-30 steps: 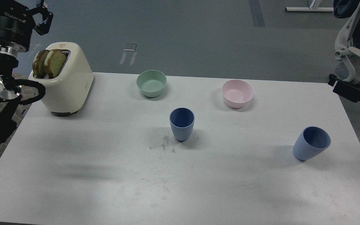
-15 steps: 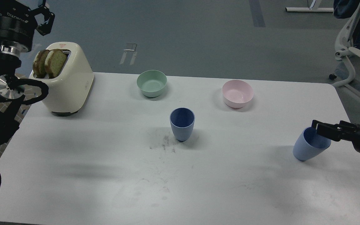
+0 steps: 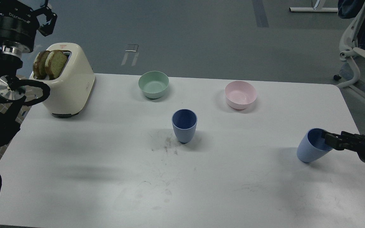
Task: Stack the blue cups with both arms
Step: 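Reach the right gripper to the blue cup nearest it and grasp, then lift the blue cup and carry it above the centered cup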
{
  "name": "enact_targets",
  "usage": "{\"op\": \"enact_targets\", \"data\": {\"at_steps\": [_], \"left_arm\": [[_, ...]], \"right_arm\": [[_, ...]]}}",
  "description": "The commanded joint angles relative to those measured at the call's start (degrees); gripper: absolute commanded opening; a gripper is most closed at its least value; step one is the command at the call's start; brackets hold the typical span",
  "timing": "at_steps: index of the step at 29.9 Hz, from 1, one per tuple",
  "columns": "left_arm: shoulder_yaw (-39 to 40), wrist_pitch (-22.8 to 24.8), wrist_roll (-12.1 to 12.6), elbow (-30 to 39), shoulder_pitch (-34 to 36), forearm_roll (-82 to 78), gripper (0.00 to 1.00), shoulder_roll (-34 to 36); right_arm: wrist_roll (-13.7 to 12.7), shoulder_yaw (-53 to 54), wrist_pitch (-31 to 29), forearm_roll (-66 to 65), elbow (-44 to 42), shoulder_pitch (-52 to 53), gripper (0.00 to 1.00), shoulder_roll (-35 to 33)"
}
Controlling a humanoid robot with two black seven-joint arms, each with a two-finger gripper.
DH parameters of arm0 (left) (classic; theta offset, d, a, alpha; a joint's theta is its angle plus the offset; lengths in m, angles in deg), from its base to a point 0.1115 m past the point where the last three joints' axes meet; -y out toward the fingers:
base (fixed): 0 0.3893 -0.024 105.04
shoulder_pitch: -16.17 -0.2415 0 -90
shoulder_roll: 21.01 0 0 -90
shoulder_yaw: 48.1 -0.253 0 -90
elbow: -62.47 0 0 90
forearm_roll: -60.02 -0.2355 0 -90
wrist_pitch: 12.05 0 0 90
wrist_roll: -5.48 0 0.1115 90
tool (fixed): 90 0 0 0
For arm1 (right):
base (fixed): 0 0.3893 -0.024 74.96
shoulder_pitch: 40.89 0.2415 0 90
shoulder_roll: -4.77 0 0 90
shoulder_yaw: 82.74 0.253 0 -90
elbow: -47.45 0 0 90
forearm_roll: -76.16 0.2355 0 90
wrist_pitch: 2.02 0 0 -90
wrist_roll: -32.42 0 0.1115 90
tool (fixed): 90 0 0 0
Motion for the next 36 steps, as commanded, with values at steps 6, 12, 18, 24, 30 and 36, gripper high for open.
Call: {"op": "enact_targets", "data": {"at_steps": [6,12,18,24,30,36], "left_arm": [[0.26,-1.07,-0.63,-0.02,0.07,0.18,0.97,-1.16],[0.09,-1.43,-0.54,-0.02,0.07,-0.17,0.97,-1.78],[-0.26,-1.25,-0.27,-0.02,0.15,-0.17,0.97,-1.69],[-0.44,-0.99,-0.18,0.07,0.42,-0.26,0.97,-1.52],[-0.35,-1.25,-0.1,0.86,0.5,-0.26,0.97,-1.16],[-0.44,-1.69,0.08,2.27,0.77,-0.26,0.97,-1.08]], "right_arm": [[-0.8,-0.98,0.01,0.14,-0.12,0.04,0.35,0.52],[-0.8,-1.33,0.01,0.14,-0.39,0.04,0.22,0.87],[-0.89,-1.51,0.01,0.49,-0.47,0.21,0.0,1.14],[-0.54,-0.28,0.01,0.84,0.49,1.18,0.0,0.96],[-0.28,5.34,0.01,4.7,0.67,8.02,0.0,0.87],[-4.04,4.82,0.01,10.68,2.94,22.33,0.0,2.36]]}}
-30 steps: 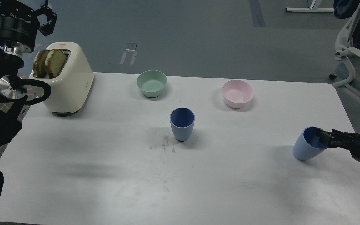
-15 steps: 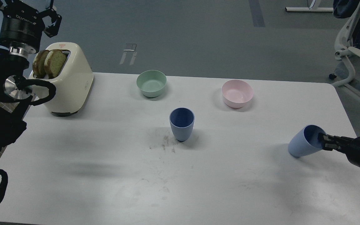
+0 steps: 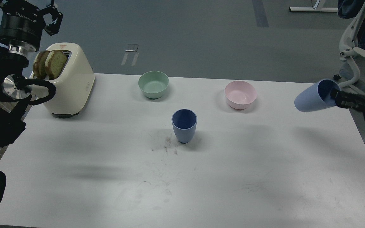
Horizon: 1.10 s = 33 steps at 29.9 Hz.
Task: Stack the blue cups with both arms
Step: 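Lift the blue cup and carry it above the centered cup, then lower the held cup into the centered blue cup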
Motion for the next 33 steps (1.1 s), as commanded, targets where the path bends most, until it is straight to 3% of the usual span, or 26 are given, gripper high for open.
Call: {"op": "enact_targets", "data": {"at_steps": [1,6,11,13,17,21,33], "left_arm": [[-0.09,-0.13,0.04,0.21,0.45,0.01,0.97,0.03],[-0.26,0.04,0.13,0.3,0.54,-0.08,0.97,0.03],[-0.44,0.66,0.22,-0.23,0.97,-0.26,0.97,0.38],[-0.53,0.84,1.79,-0.75,1.85,-0.43,0.98,0.47],[-0.09,0.84,4.87,-0.93,1.85,-0.17,0.98,0.29],[0.35,0.84,4.97,-0.93,1.85,-0.26,0.98,-0.15],[0.44,0.75,5.05,-0.67,1.33,0.18,0.98,-1.38]], "right_arm": [[-4.55,-1.14,-0.02,1.73,3.03,9.27,0.0,3.2],[-8.69,-8.32,-0.02,1.73,5.41,17.54,0.0,11.02],[-9.31,-18.53,-0.02,1.56,5.07,22.91,0.0,18.94],[-10.88,-24.75,-0.02,1.38,4.36,25.63,0.0,21.66],[-12.21,-32.06,-0.02,1.29,4.1,26.09,0.0,24.3],[-14.67,-37.16,-0.02,1.03,3.23,25.73,0.0,26.42],[-16.34,-38.76,-0.02,0.06,1.11,24.15,0.0,26.69]]}}
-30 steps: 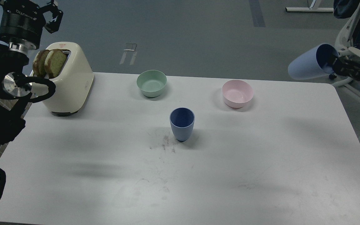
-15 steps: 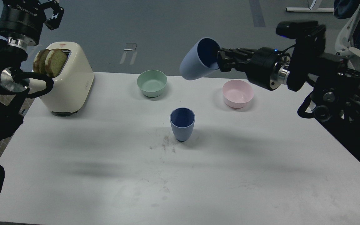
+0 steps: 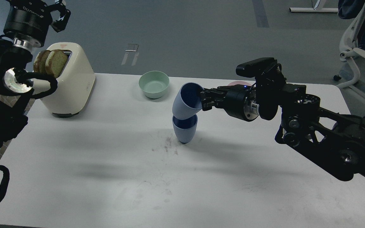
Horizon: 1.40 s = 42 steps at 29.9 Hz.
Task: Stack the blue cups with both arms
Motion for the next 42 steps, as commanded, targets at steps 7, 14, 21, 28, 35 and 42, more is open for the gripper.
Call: {"op": "enact_targets", "data": {"at_steps": [7,14,21,28,35,42], "left_arm": [[-0.06,0.09,0.02,0.07,-0.12,0.03,0.98,0.1],[-0.06,0.09,-0.06,0.07,-0.12,0.02,0.98,0.09],[-0.06,0.09,-0.06,0.07,-0.21,-0.06,0.98,0.01],[-0.06,0.53,-0.06,0.07,-0.12,-0.15,0.98,0.01],[-0.06,0.53,-0.06,0.24,-0.39,-0.06,0.98,-0.08],[-0.23,0.53,-0.06,0.51,-0.3,-0.06,0.98,-0.17]], "right_arm": [[-0.05,-0.02,-0.01,-0.05,-0.86,-1.23,0.0,0.42],[-0.05,-0.37,-0.01,-0.05,-1.48,-1.32,0.11,0.6],[-0.05,-0.37,-0.01,0.04,-1.39,-2.28,0.23,0.6],[-0.05,-0.28,-0.01,0.22,-0.86,-3.17,0.26,0.6],[0.3,6.11,-0.01,0.57,1.95,-2.9,0.73,0.68],[0.57,23.52,-0.01,1.01,0.28,-2.91,1.0,5.86]]}}
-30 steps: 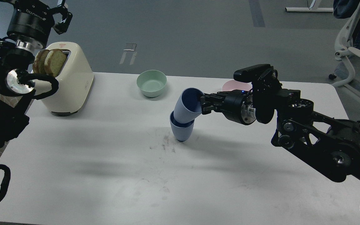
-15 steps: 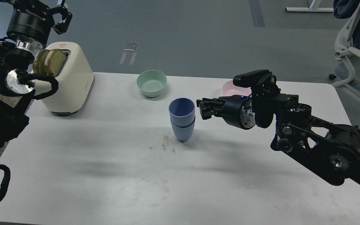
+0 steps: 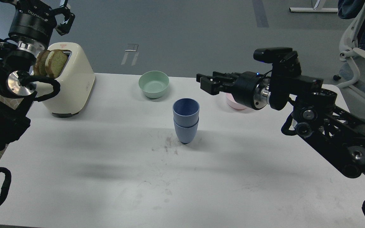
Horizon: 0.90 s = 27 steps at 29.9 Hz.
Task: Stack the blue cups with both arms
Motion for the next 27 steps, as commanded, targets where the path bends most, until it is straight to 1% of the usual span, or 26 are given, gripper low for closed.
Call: {"op": "enact_targets", "data": {"at_steps": [1,3,5,7,12,15,17,19,21,22,23,25,27], "left_arm": [[-0.12,0.0,0.01,0.02,0.07,0.01,0.98,-0.03],[0.06,0.0,-0.6,0.2,0.07,0.01,0.98,-0.29],[0.14,0.0,-1.31,0.2,0.07,0.1,0.98,-0.47],[0.14,-0.09,-1.4,0.2,0.07,0.1,0.98,-0.47],[-0.65,-0.09,-1.05,0.11,0.07,0.01,0.98,-0.12],[-0.56,-0.09,-0.87,0.11,-0.01,0.01,0.98,0.05],[-0.47,-0.09,-0.87,0.11,-0.01,0.01,0.98,-0.03],[-0.47,0.0,-0.87,0.11,-0.01,0.1,0.98,-0.47],[-0.38,0.0,-0.96,0.2,-0.01,0.01,0.98,-0.56],[-0.21,0.0,-0.96,0.2,-0.01,0.1,0.98,-0.56],[-0.12,0.0,-0.96,0.2,-0.01,0.1,0.98,-0.47],[0.06,0.0,-0.96,0.2,0.07,0.1,0.98,-0.21],[-0.03,0.0,-0.87,0.2,0.16,0.1,0.98,-0.3]], "right_arm": [[0.04,9.32,0.03,0.2,-1.47,0.6,1.0,3.61],[0.04,19.14,0.03,0.28,-4.18,1.56,1.0,7.9],[0.04,25.74,0.03,0.28,-6.73,3.23,1.0,11.59],[0.04,29.36,0.03,0.28,-8.41,4.38,1.0,13.19],[0.12,38.25,0.03,1.33,-13.25,6.23,1.0,13.37],[0.39,42.55,0.03,7.03,-15.8,5.79,1.0,13.11],[1.0,44.49,0.03,13.97,-16.5,5.17,1.0,12.76],[2.58,44.85,0.03,22.74,-19.38,3.86,1.0,9.96],[4.07,44.85,0.03,26.2,-21.76,3.59,1.0,8.89],[5.99,44.85,0.03,29.17,-24.3,3.68,1.0,8.71],[7.06,44.94,0.03,30.59,-25.63,3.68,1.0,8.71],[11.44,44.94,0.03,35.68,-29.76,3.16,1.0,8.54],[13.56,45.03,0.03,40.42,-31.87,1.41,1.0,8.54]]}}
